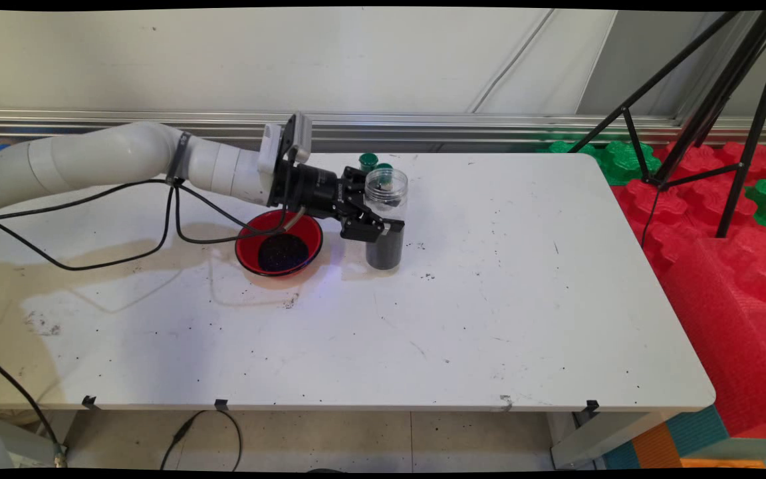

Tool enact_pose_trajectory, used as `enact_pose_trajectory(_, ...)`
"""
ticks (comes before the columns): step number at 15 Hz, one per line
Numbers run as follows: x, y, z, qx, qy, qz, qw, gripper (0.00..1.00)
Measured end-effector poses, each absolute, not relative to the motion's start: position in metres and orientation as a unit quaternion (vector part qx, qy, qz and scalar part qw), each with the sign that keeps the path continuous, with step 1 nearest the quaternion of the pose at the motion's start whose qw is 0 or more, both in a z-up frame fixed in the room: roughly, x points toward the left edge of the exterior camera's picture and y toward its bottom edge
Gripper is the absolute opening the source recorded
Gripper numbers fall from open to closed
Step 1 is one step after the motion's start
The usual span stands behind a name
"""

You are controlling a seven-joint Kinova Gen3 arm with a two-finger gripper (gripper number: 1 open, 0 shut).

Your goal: Place the picked object on the table

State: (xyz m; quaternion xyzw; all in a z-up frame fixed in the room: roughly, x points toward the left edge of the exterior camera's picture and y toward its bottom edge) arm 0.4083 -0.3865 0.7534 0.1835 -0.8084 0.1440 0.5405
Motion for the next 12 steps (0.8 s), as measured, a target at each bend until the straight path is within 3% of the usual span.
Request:
enact_pose_trajectory(10,0.404,-0.382,0.734,0.175,-0.813,0.147,0.535,0.0)
enact_pose_trajectory(11,0.404,-0.381,0.733,0.174,-0.814,0.147,0.535,1.0)
enact_pose_trajectory(12,0.404,-0.381,0.732,0.173,-0.814,0.148,0.534,1.0)
